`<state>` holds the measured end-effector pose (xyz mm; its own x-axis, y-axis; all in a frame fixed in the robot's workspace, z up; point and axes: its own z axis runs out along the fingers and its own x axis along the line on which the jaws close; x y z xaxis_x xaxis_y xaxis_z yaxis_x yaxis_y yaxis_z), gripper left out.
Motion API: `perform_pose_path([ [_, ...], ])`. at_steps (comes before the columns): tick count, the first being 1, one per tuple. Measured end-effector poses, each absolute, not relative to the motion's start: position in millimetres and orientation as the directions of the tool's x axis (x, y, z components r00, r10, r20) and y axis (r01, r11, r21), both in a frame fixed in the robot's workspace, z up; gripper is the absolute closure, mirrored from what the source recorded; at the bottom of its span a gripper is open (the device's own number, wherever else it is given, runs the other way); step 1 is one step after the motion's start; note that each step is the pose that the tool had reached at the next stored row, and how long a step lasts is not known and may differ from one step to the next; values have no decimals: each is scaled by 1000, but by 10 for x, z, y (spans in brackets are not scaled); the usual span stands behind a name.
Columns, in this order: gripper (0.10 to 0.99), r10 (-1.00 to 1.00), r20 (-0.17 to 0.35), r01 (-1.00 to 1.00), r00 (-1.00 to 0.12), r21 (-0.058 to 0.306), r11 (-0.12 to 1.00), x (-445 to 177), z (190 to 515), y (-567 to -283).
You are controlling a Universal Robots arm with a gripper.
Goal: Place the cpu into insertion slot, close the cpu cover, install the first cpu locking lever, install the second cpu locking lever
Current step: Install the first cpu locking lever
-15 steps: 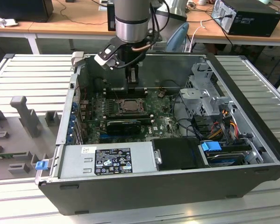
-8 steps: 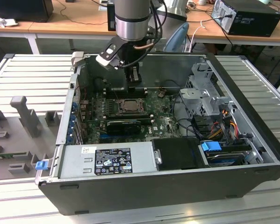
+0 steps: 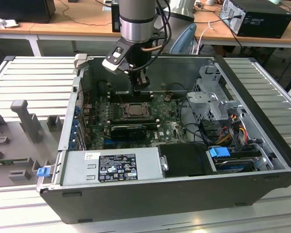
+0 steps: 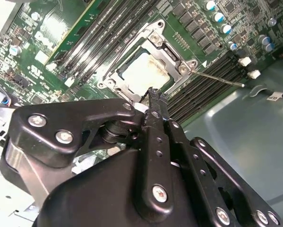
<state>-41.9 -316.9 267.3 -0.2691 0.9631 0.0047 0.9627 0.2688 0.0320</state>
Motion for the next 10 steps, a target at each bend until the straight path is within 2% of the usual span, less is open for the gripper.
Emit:
perform_pose_path([
  [10, 980, 905, 5, 905, -425, 32, 425, -419, 2670, -3169],
])
